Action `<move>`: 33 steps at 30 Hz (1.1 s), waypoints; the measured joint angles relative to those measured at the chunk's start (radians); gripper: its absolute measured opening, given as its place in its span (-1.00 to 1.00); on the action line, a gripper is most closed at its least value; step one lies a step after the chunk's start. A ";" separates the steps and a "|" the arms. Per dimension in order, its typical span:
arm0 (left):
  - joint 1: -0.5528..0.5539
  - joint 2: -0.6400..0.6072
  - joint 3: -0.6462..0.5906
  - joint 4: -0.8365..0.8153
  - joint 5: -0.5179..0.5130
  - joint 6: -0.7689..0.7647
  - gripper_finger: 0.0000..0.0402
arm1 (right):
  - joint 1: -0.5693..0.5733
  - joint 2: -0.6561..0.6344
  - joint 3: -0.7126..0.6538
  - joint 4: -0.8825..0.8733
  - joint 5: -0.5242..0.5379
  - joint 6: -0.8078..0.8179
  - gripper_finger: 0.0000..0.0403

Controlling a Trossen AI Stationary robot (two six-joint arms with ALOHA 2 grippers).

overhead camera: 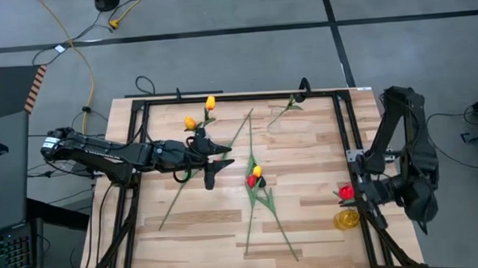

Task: Sort flowers into vase by color
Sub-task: Put the left red tulip into the yellow vase

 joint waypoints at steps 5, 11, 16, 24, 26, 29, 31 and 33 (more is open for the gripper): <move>0.000 0.000 0.000 0.000 0.000 0.000 -0.16 | 0.054 0.080 0.000 -0.001 0.075 0.003 -0.77; 0.000 0.000 0.000 0.000 0.000 -0.008 -0.16 | 0.096 0.176 0.000 -0.027 0.186 0.054 -0.77; 0.000 0.000 0.000 0.000 0.000 -0.025 -0.16 | 0.110 0.250 0.000 -0.083 0.287 0.119 -0.77; 0.001 0.000 0.000 -0.001 0.008 -0.026 -0.16 | 0.086 0.343 0.000 -0.216 0.430 0.301 -0.77; 0.001 0.000 0.000 -0.002 0.008 -0.026 -0.16 | 0.069 0.362 0.000 -0.249 0.457 0.355 -0.77; 0.001 0.000 0.000 -0.002 0.008 -0.026 -0.16 | 0.034 0.379 -0.015 -0.266 0.502 0.431 -0.77; 0.001 0.000 0.000 -0.002 0.008 -0.026 -0.16 | 0.004 0.384 -0.045 -0.263 0.529 0.487 -0.77; 0.001 0.000 0.000 -0.002 0.008 -0.026 -0.16 | -0.028 0.389 -0.077 -0.260 0.548 0.560 -0.77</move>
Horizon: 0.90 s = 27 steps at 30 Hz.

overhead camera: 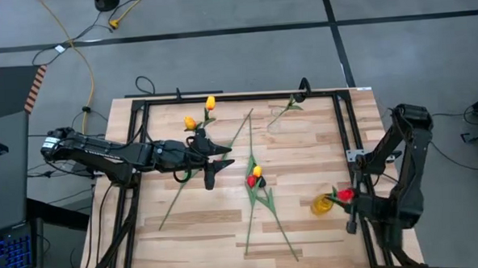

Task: Sort flowers into vase by color
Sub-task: Put the left red tulip into the yellow vase

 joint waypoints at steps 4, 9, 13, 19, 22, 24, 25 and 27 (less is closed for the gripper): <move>0.000 0.000 0.000 -0.001 0.000 0.000 -0.16 | -0.052 0.000 -0.071 0.035 0.070 0.093 -0.77; 0.000 0.000 0.000 -0.002 0.000 0.000 -0.16 | -0.126 0.000 -0.142 0.082 0.119 0.130 -0.77; 0.000 0.000 0.000 -0.002 0.000 0.000 -0.16 | -0.212 -0.001 -0.181 0.117 0.125 0.139 -0.77; 0.000 0.000 0.000 -0.003 0.000 0.017 -0.16 | -0.320 -0.002 -0.195 0.132 0.110 0.142 -0.77; -0.001 0.000 0.000 -0.003 0.000 0.019 -0.16 | -0.359 -0.003 -0.194 0.140 0.098 0.142 -0.77; -0.001 0.000 0.000 -0.003 0.000 0.019 -0.16 | -0.380 -0.003 -0.194 0.139 0.084 0.141 -0.76; -0.001 0.000 0.000 -0.004 0.000 0.019 -0.16 | -0.388 -0.003 -0.194 0.140 0.082 0.141 -0.74; -0.001 0.000 0.000 -0.004 0.000 0.019 -0.16 | -0.405 -0.003 -0.194 0.144 0.076 0.141 -0.69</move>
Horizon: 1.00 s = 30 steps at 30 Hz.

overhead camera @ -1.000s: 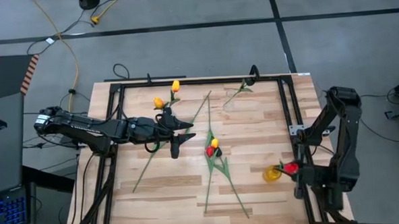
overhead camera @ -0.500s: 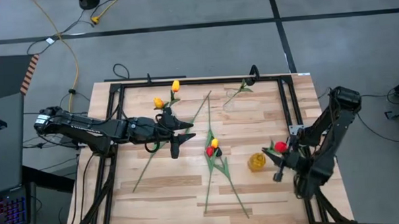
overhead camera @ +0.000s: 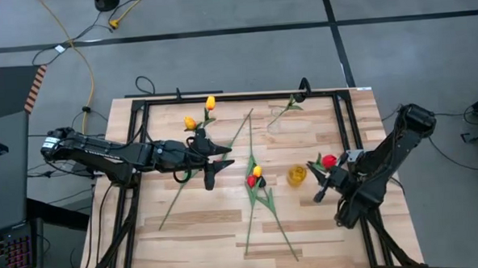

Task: Sort flowers into vase by color
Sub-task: Put the left red tulip into the yellow vase, then put the left black tulip into the right transparent vase

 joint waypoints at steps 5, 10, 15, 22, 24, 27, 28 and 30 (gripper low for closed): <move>0.000 0.000 0.000 0.000 0.000 0.001 -0.16 | -0.035 0.000 -0.001 0.020 -0.042 -0.001 -0.53; 0.000 0.000 0.000 0.000 0.000 0.001 -0.16 | -0.070 0.000 0.003 0.017 -0.113 -0.004 -0.32; 0.000 0.000 0.000 0.000 0.000 0.001 -0.16 | -0.099 0.000 0.048 0.016 -0.146 -0.105 -0.20; 0.000 0.000 0.000 0.000 0.000 0.001 -0.16 | -0.153 0.000 0.151 0.014 -0.381 -0.282 -0.10; 0.000 0.000 0.000 0.000 0.000 0.001 -0.16 | -0.168 0.000 0.176 0.013 -0.448 -0.312 -0.05; 0.000 0.000 0.000 0.000 0.000 0.001 -0.16 | -0.188 0.000 0.207 0.012 -0.540 -0.356 0.03; 0.000 0.000 0.000 -0.001 0.000 0.001 -0.16 | -0.194 0.000 0.217 0.011 -0.570 -0.371 0.06; 0.000 0.000 0.000 -0.008 0.000 0.001 -0.16 | -0.205 0.000 0.236 0.010 -0.634 -0.411 0.10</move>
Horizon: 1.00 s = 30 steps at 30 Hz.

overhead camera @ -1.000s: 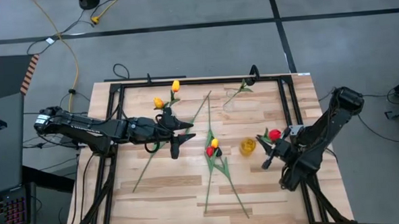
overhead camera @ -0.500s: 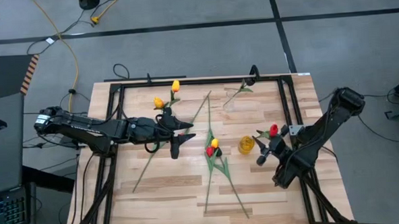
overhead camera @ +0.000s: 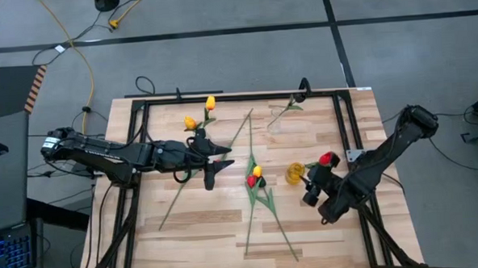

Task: Sort flowers into vase by color
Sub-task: Put the left black tulip into the right transparent vase

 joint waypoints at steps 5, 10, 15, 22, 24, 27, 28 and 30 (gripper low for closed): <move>0.001 0.000 0.000 -0.024 0.000 0.000 -0.16 | -0.026 0.000 0.046 0.000 -0.162 -0.102 0.14; 0.001 0.000 0.000 -0.063 0.000 -0.005 -0.16 | -0.045 0.000 0.091 -0.018 -0.300 -0.151 0.14; 0.001 0.000 0.000 -0.146 0.003 -0.045 -0.16 | -0.058 0.000 0.118 -0.042 -0.388 -0.152 0.14; 0.001 0.000 0.000 -0.364 0.037 -0.182 -0.16 | -0.061 0.000 0.118 -0.023 -0.418 -0.152 0.14; 0.000 0.000 0.000 -0.443 0.051 -0.229 -0.16 | -0.061 0.000 0.118 -0.013 -0.418 -0.152 0.14; 0.000 0.000 0.000 -0.570 0.055 -0.305 -0.16 | -0.060 0.000 0.118 -0.014 -0.419 -0.135 0.14; 0.000 0.000 0.000 -0.616 0.055 -0.328 -0.16 | -0.060 0.000 0.118 -0.014 -0.419 -0.125 0.14; 0.000 0.000 0.000 -0.711 0.047 -0.371 -0.16 | -0.060 0.000 0.118 -0.014 -0.426 -0.108 0.14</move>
